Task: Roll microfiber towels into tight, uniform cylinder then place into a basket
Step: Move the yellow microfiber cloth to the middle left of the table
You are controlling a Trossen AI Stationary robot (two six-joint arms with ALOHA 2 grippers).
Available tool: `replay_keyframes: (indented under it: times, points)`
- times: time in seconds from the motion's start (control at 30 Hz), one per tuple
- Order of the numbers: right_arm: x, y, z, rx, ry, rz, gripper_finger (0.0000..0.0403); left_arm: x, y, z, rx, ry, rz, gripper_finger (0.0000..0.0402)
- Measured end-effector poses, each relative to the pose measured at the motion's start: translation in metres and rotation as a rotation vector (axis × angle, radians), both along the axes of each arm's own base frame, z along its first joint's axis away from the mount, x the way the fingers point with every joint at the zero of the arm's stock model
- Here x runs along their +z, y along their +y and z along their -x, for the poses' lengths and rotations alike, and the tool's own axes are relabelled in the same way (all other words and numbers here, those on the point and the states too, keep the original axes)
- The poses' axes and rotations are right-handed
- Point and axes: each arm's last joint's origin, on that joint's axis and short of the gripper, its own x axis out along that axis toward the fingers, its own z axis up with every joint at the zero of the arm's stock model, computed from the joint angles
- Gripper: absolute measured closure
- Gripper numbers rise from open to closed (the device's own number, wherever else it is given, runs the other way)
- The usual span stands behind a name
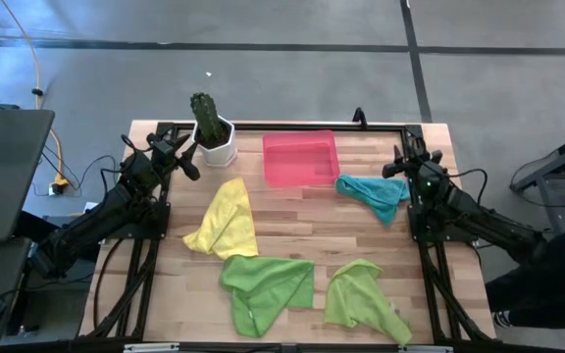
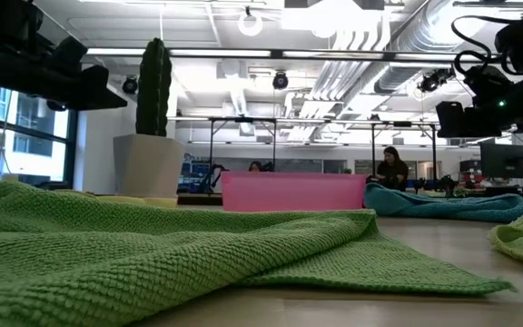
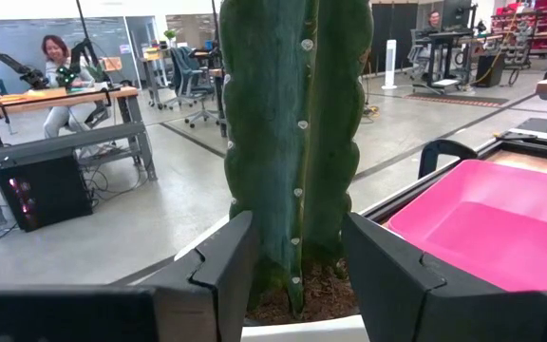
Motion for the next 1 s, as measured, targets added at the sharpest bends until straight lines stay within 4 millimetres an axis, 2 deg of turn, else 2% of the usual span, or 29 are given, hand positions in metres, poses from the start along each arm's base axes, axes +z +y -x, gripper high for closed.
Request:
replay_keyframes:
  times: [0.53,1.0]
  points:
    - [0.000,0.000,0.000,-0.001,-0.005,0.001,0.0245,0.000,0.000,0.000,0.000,0.000,0.000,0.0253]
    - [0.000,0.005,-0.010,0.298,-0.481,-0.277,0.0245,0.000,0.000,0.000,0.000,0.000,0.000,0.0253]
